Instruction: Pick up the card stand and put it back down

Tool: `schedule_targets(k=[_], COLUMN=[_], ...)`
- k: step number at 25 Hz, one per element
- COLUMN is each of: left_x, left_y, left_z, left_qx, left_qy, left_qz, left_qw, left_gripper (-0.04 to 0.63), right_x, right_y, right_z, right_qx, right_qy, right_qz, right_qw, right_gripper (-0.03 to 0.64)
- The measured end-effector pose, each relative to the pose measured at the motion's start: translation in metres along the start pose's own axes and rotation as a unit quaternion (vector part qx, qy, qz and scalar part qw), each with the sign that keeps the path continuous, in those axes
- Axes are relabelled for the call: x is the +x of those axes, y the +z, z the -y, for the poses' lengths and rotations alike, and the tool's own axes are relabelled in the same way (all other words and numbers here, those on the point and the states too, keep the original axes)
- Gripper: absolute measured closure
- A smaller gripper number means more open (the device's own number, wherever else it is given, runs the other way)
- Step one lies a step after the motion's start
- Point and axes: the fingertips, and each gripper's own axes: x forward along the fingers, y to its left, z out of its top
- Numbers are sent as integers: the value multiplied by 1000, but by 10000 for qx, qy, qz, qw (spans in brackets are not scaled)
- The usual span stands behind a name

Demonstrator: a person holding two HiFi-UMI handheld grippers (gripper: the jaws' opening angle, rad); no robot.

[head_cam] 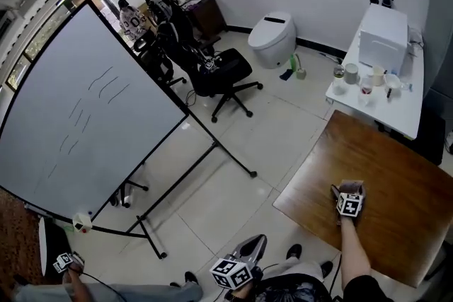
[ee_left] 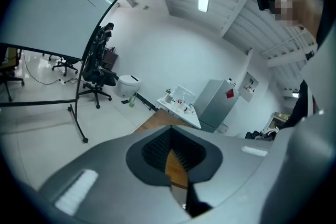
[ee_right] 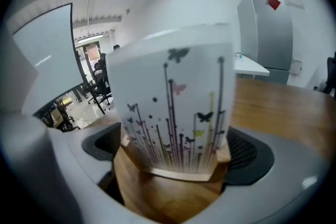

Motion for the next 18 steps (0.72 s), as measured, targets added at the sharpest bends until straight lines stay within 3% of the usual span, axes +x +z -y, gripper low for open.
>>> schedule_targets(k=[2, 5, 7, 9, 11, 12, 13, 14, 18], left_x=[7, 22, 47, 73, 96, 104, 111, 117, 126], left_y=[1, -2, -8, -17, -23, -25, -28, -33, -55], left_z=[8, 34, 63, 94, 124, 139, 152, 165, 211], left_qx=[-45, -109, -50, 160, 478, 648, 788, 873, 866], left_qy=[-178, -714, -1327, -1928, -2427, -2639, -2825, -2987, -3356], left_qz=[10, -143, -409, -744, -1000, -1102, -1200, -1298, -1590], left_qw=[9998, 9973, 9903, 9783, 9637, 9561, 9485, 9415, 9244], left_gripper=[592, 592, 592, 592, 592, 592, 592, 592, 592], right_x=[-24, -116, -196, -262, -312, -334, -356, -376, -444], right_y=[5, 12, 12, 2, -6, -8, -10, -12, -15], right_z=[0, 0, 16, 40, 68, 80, 91, 100, 128], right_qx=[348, 937, 1132, 1140, 1136, 1152, 1175, 1191, 1197], right_qy=[218, 416, 305, -5, -364, -512, -639, -779, -1355], right_qz=[211, 667, 967, 1143, 1372, 1552, 1740, 1892, 2209], right_qw=[9989, 9925, 9884, 9869, 9833, 9798, 9756, 9716, 9584], right_gripper=[35, 37, 54, 100, 208, 313, 513, 615, 615])
